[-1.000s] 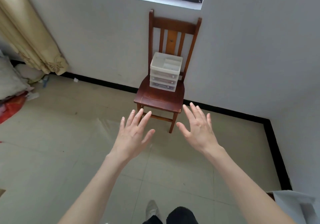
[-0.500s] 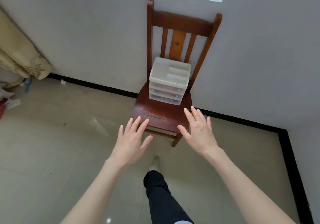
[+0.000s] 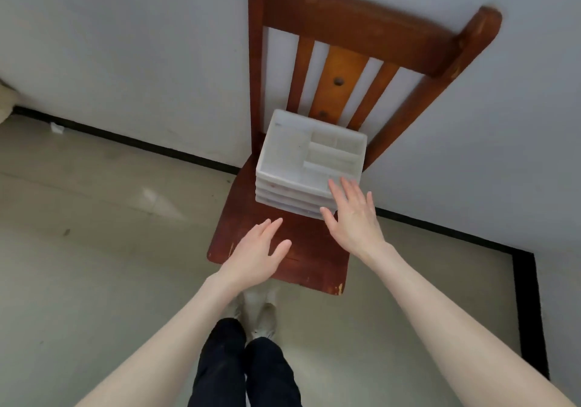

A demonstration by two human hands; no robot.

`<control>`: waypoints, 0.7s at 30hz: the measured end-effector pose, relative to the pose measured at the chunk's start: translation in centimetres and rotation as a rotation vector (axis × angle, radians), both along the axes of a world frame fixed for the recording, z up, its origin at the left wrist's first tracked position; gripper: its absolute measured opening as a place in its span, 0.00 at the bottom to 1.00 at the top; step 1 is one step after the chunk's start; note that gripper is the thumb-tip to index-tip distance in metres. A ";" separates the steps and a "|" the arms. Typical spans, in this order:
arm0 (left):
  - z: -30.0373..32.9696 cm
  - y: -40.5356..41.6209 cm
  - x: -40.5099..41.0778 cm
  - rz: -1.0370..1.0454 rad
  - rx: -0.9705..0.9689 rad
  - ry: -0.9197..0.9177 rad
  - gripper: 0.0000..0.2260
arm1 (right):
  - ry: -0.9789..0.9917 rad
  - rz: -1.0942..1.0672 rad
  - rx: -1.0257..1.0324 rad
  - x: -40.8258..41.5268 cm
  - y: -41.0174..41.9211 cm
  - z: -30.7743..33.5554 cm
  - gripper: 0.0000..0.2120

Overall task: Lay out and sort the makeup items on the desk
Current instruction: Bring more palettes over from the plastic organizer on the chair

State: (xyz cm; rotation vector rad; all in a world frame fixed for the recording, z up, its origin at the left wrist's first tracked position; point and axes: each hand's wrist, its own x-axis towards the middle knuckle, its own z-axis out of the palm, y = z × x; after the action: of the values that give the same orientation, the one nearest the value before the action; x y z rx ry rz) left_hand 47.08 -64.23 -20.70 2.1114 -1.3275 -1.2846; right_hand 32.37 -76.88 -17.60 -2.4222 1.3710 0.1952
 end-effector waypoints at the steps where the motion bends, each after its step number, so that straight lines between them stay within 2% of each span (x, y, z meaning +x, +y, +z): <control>1: -1.7 -1.0 0.3 0.033 0.032 0.082 0.25 | 0.017 0.018 -0.014 0.7 -1.2 -1.5 0.28; 3: -5.0 -3.3 0.8 0.178 0.117 0.274 0.24 | 0.051 0.044 -0.058 1.9 -3.5 -4.3 0.28; 6: -9.1 -6.8 1.3 0.596 0.296 0.742 0.24 | 0.082 0.072 -0.112 3.2 -5.9 -7.7 0.30; 8: -11.3 -8.9 1.2 0.860 0.313 1.026 0.23 | 0.086 0.108 -0.112 3.6 -6.7 -9.5 0.29; 11: -13.2 -11.8 0.9 1.125 0.260 1.276 0.22 | 0.073 0.129 -0.153 3.5 -7.1 -11.2 0.28; 16: -16.1 -14.7 -0.4 1.387 0.173 1.478 0.20 | 0.047 0.149 -0.153 3.0 -7.4 -12.0 0.29; 21: -16.7 -14.0 -1.3 1.364 0.131 1.481 0.23 | 0.028 0.146 -0.148 2.8 -7.4 -12.6 0.30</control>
State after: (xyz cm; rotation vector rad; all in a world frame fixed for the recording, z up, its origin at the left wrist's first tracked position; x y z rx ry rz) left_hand 45.77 -78.19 -37.36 0.9076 0.7075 -1.4654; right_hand 35.20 -84.26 -30.18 -2.6542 1.2612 0.1697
